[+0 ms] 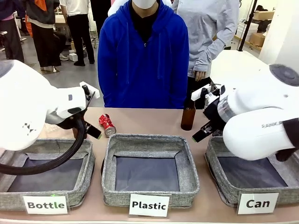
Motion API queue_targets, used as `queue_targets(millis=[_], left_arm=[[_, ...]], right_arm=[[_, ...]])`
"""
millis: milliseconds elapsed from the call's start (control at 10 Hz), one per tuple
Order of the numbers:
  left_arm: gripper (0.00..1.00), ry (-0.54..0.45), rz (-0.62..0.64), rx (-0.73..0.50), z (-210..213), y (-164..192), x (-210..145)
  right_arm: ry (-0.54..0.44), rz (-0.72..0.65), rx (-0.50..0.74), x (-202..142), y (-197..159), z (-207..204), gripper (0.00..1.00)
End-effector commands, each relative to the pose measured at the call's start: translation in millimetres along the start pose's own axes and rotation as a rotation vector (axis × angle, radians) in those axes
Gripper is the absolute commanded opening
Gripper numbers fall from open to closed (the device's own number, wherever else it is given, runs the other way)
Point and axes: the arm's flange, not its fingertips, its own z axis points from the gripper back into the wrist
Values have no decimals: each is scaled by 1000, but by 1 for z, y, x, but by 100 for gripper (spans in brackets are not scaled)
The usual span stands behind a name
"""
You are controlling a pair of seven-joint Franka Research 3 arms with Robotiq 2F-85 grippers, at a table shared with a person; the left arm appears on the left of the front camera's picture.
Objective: Sort the can waste into the basket.
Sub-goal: Pick up the can waste from the table and place it in the right Fabric basket.
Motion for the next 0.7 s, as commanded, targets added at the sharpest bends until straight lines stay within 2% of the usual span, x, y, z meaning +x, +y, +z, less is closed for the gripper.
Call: queue_targets(millis=[0,100,200,300,400,600], left_arm=[[100,45,77,-168,47,15,12],[100,115,143,-193,67,9,13],[100,149,158,-270,94,9,12],[100,152,166,-413,114,19,8],[100,107,228,-506,137,43,-11],[100,-86,478,-558,182,110,-75]], right_arm=[[60,-71,130,10,-8,61,100],[103,-182,182,9,-8,87,100],[100,-274,259,1,-15,117,100],[101,-327,351,-13,-26,138,100],[74,-389,450,-33,-40,157,100],[-25,-520,548,-86,-86,182,100]])
